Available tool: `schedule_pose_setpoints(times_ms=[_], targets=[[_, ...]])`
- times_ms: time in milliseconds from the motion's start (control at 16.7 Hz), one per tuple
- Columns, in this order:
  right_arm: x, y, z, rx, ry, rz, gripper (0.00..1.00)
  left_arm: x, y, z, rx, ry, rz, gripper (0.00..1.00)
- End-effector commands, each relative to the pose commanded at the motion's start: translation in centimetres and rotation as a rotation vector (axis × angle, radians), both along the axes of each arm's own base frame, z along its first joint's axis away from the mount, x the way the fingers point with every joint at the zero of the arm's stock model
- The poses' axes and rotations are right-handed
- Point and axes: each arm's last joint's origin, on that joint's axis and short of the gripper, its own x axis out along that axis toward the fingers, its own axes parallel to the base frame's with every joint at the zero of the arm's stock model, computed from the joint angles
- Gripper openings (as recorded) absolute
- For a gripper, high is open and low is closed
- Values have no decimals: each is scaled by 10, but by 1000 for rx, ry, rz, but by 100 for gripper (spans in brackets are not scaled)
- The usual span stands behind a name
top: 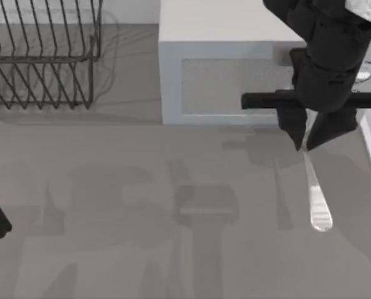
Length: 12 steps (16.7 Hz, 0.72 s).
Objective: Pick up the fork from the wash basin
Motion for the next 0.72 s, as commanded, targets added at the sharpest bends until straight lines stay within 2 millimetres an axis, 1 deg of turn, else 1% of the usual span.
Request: schedule_pose_setpoints(times_ms=[360,480,600,720], targets=[[1,0,0,4,-2,-7,0,0,0,0,0,0,0,100],[-3,1,-3,9,8,-3,0,0,0,0,0,0,0,100],[-7,5,-12,15,29,4,0,0,0,0,0,0,0,100],[-8,8,-30,16,53,6,0,0,0,0,0,0,0,100]])
